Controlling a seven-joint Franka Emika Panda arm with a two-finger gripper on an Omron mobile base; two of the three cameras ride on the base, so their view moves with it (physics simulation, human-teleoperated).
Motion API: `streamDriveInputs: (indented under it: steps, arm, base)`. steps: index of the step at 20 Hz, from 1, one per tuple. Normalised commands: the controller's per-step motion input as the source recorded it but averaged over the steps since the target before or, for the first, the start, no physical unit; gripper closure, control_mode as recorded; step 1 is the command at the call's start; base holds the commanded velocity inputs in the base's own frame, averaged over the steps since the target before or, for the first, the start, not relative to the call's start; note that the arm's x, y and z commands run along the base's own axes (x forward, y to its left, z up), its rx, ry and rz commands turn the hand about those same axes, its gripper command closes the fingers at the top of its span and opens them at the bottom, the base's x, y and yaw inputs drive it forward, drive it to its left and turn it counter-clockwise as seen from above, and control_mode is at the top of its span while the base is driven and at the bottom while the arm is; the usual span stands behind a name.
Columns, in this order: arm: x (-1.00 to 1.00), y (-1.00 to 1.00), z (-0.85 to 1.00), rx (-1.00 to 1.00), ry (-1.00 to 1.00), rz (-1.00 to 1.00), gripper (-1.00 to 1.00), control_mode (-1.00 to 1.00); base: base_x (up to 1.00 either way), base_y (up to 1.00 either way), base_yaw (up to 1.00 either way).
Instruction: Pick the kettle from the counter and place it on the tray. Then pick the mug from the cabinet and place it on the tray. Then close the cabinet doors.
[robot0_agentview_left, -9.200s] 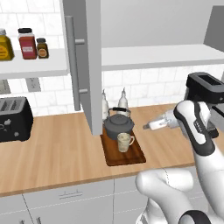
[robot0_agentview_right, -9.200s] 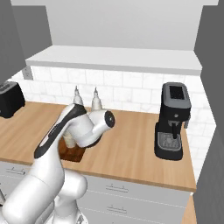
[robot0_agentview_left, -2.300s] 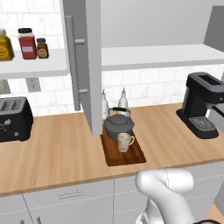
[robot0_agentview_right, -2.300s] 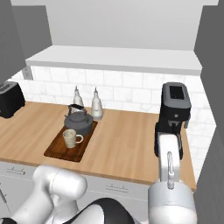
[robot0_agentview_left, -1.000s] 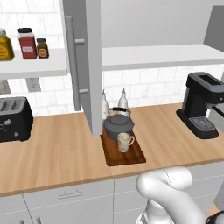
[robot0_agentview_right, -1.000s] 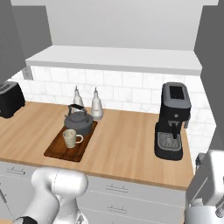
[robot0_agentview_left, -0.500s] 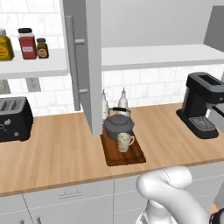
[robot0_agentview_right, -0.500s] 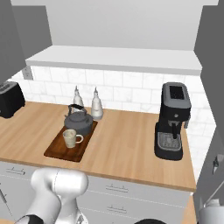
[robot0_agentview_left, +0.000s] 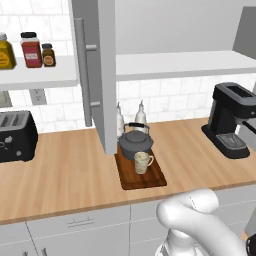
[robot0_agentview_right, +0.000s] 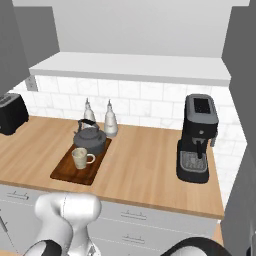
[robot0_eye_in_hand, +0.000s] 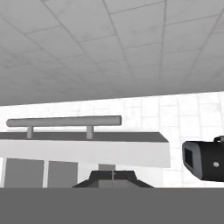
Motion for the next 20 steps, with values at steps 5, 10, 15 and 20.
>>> streamDriveInputs:
  steps: [5, 10, 15, 20]
  arm:
    - [0.47, -0.36, 0.0, 0.04, 0.05, 0.0, 1.0, -1.0]
    - [0.65, -0.38, -0.03, 0.04, 0.12, 0.0, 1.0, -1.0]
    - [0.67, -0.41, -0.2, 0.03, 0.11, 0.0, 1.0, -1.0]
    - [0.66, -0.22, -0.31, 0.01, 0.09, 0.0, 1.0, -1.0]
  base:
    - [0.0, 0.0, 0.0]
    - [0.0, 0.0, 0.0]
    - [0.0, 0.0, 0.0]
    - [0.0, 0.0, 0.0]
